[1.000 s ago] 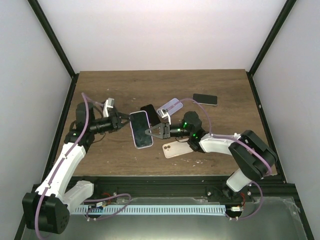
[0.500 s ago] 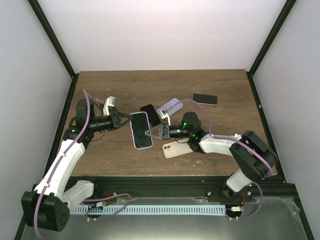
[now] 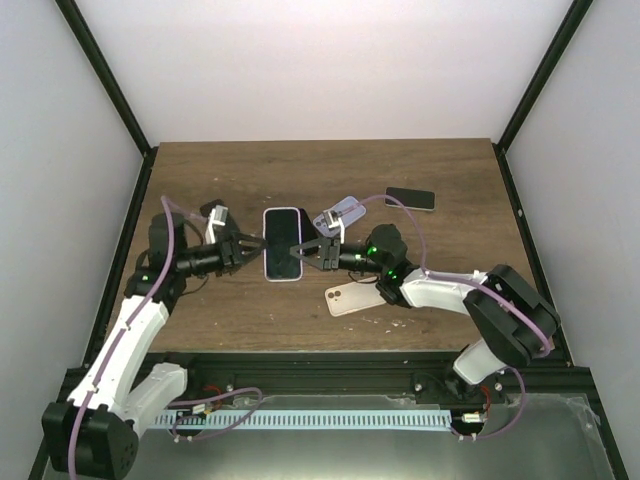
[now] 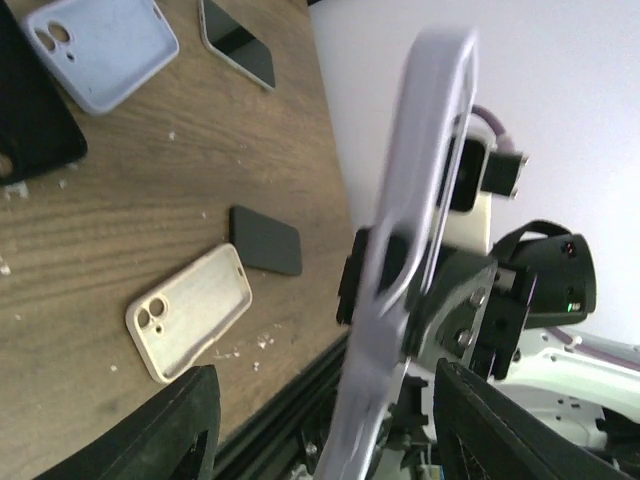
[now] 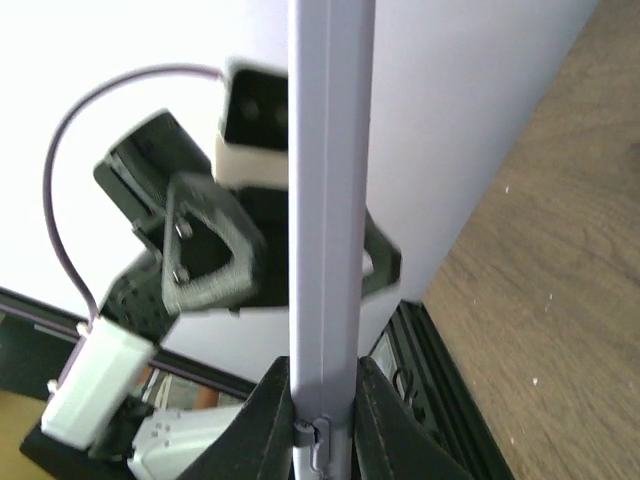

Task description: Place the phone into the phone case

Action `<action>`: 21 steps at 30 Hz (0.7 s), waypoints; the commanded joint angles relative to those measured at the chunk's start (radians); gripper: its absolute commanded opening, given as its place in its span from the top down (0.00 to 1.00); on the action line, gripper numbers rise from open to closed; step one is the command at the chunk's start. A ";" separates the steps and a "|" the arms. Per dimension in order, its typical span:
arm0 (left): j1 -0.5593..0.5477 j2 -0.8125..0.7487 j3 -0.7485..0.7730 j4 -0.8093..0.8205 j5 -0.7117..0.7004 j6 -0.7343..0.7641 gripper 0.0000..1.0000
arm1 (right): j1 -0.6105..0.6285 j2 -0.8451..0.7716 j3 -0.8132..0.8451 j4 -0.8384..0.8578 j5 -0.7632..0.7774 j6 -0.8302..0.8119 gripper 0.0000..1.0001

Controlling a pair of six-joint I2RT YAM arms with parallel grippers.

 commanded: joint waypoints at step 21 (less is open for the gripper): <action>0.002 -0.049 -0.200 0.338 0.161 -0.305 0.73 | -0.009 -0.036 0.081 0.037 0.205 0.008 0.91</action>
